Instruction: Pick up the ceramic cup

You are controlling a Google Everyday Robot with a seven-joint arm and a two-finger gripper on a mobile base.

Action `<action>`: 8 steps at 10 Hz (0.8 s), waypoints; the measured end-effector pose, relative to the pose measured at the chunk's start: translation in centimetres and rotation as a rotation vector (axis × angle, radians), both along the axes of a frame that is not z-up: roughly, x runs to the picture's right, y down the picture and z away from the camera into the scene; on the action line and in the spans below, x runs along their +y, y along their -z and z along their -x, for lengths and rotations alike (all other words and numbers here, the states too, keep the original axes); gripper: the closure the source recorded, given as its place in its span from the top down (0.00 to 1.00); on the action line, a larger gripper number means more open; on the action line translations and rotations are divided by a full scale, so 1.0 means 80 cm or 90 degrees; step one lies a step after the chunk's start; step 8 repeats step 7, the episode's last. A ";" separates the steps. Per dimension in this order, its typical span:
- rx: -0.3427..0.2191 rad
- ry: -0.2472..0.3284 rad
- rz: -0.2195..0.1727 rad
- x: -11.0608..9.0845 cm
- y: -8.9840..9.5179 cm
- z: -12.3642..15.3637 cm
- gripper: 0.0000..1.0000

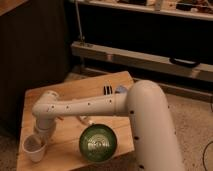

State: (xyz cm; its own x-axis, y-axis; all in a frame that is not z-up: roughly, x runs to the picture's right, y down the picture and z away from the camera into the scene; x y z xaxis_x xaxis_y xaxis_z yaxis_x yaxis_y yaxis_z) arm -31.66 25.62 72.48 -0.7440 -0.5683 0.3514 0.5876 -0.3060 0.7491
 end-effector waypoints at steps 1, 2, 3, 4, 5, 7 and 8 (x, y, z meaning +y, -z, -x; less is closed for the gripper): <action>0.008 -0.010 -0.022 -0.006 0.008 -0.013 0.01; 0.013 -0.020 -0.054 -0.016 0.028 -0.028 0.00; 0.012 -0.027 -0.081 -0.027 0.050 -0.038 0.00; 0.008 -0.034 -0.103 -0.040 0.070 -0.047 0.00; -0.001 -0.046 -0.135 -0.061 0.103 -0.060 0.00; -0.021 -0.072 -0.185 -0.093 0.151 -0.077 0.00; -0.021 -0.072 -0.185 -0.093 0.151 -0.077 0.00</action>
